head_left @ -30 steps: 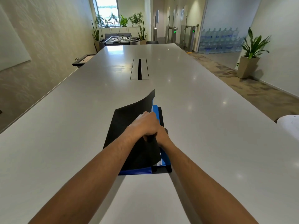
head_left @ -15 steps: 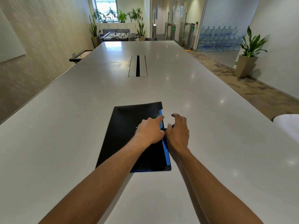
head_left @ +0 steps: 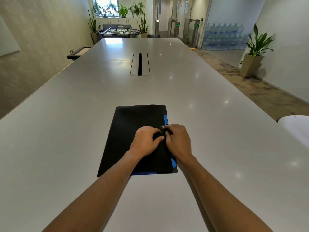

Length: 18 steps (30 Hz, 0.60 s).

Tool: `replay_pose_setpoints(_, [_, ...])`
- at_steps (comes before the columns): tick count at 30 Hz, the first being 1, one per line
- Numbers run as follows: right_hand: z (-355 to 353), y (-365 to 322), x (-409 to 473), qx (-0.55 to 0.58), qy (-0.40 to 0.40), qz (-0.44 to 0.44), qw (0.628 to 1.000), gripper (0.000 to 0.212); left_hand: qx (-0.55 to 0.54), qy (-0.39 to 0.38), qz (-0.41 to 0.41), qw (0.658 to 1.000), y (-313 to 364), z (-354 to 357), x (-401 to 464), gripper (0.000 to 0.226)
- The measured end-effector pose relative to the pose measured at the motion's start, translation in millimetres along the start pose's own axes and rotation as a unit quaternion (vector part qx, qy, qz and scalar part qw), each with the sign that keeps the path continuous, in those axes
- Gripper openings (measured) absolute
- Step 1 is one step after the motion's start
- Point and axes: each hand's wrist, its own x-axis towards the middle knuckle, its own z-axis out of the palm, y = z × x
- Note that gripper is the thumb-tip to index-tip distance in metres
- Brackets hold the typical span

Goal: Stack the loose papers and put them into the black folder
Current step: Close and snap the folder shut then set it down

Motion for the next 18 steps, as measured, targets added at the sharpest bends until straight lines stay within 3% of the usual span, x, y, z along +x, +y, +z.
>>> replay_pose_setpoints(6, [0,0,-4,-0.042,-0.020,-0.054,0.997,0.028,-0.063,-0.012,-0.048,0.997,-2,4,-1,0.052])
replay_pose_setpoints(11, [1,-3,-7,-0.090,-0.035,-0.081,0.992,0.030,0.008,-0.060,-0.005,0.998,-2,9,-1,0.039])
replay_pose_setpoints(18, [4,-5,-7,-0.126,-0.041,-0.077,0.988,0.029,0.064,-0.060,0.011,0.996,-5,12,3,0.037])
